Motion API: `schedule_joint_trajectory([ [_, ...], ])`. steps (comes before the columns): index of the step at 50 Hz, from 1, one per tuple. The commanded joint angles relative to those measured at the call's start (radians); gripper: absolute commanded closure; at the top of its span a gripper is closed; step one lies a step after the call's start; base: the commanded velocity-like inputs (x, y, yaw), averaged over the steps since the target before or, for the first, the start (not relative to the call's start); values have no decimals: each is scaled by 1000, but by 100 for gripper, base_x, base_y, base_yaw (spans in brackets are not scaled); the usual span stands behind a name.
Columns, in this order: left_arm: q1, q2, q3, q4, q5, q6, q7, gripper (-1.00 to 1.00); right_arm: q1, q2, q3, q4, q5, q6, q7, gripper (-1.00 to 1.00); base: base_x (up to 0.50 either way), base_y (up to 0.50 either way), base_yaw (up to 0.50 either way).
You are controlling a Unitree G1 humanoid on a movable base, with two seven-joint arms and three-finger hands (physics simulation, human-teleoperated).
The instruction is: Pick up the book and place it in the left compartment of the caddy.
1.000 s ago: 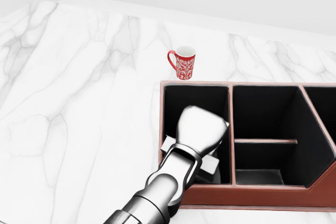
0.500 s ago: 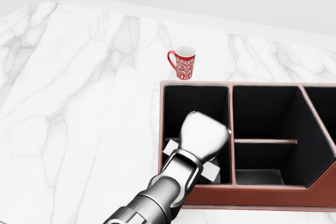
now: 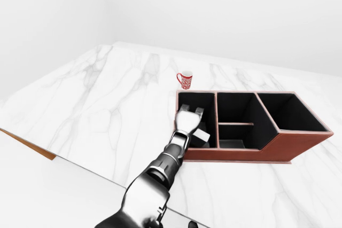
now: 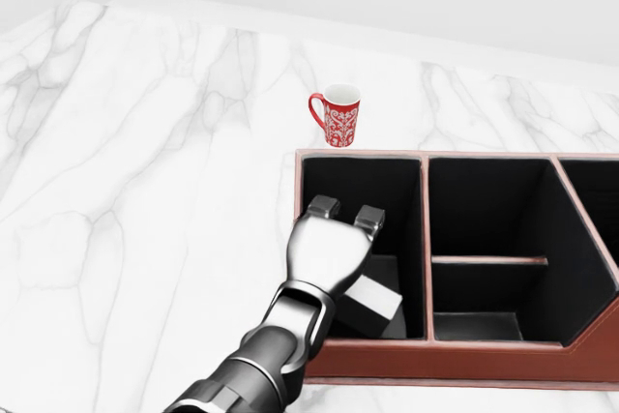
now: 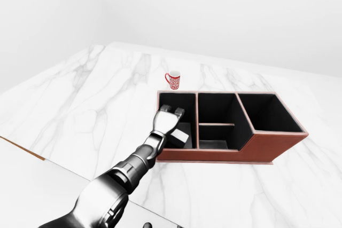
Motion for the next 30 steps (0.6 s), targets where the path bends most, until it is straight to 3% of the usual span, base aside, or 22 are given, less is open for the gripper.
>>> schedule_joint_trajectory([
  [1,23,31,32,-4,-44,0,15,-100,0,5,4,-1,-10,0,5,-100,0,0,0],
  [14,95,25,-15,-200,-14,0,6,-100,0,6,2,-3,-13,0,9,-100,0,0,0],
  [16,166,24,-49,-356,34,0,-59,-100,1,7,3,-4,-15,0,10,-100,0,0,0],
  [19,330,31,-118,-724,166,0,-235,-100,1,9,4,-4,-18,0,13,-100,0,0,0],
  [21,391,26,-134,-858,240,0,-313,-100,0,10,5,-4,-20,0,15,-100,0,0,0],
  [26,525,4,-186,-1186,386,0,-479,-100,1,7,-1,-7,-15,0,13,-100,0,0,0],
  [30,577,-19,-225,-1340,474,0,-566,-100,1,8,2,-7,-18,0,15,-100,0,0,0],
])
